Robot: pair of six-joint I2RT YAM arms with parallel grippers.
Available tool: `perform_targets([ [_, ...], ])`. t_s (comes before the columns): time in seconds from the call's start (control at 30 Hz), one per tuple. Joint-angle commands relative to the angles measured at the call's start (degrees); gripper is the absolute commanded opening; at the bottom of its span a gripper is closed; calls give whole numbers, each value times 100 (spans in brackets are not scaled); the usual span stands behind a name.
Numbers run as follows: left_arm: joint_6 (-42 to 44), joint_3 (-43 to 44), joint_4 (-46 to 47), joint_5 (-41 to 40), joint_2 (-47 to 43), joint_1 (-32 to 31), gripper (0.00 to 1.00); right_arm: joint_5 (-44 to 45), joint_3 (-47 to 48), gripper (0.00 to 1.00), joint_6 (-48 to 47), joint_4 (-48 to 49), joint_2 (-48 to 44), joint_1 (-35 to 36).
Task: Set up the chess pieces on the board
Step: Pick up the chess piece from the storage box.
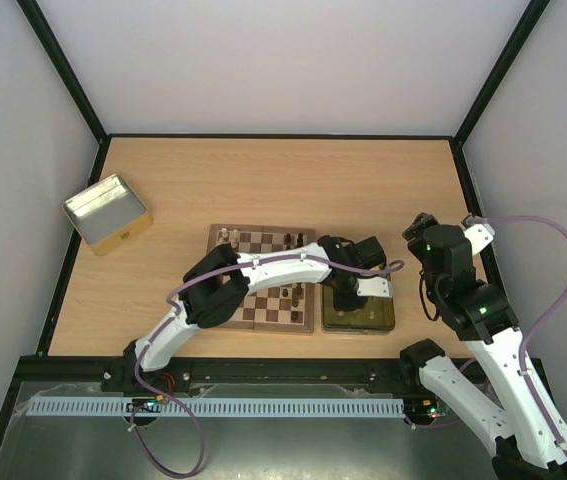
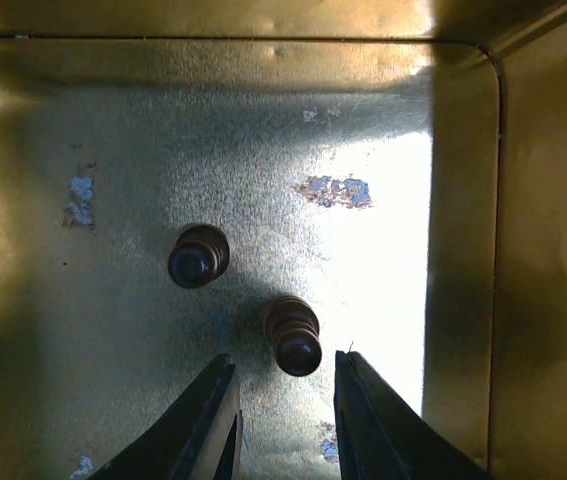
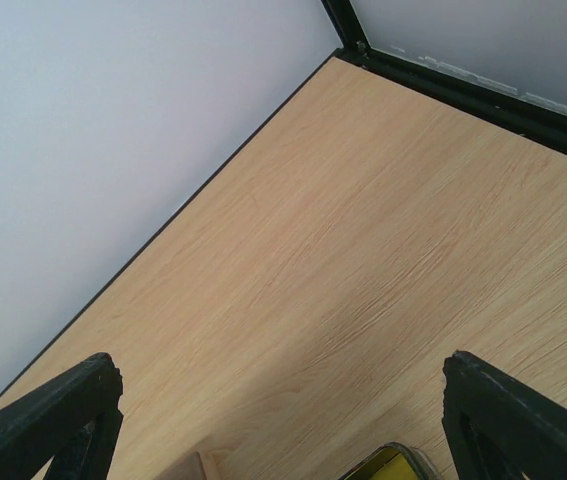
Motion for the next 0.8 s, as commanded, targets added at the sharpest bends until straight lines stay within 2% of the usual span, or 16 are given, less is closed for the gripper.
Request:
perform_targets([
  [0.0, -26, 164, -37, -39, 96, -32, 29, 102, 100, 85, 107, -168, -30, -24],
  [0.77, -41, 310, -36, 52, 346, -28, 28, 121, 64, 84, 59, -172, -40, -24],
])
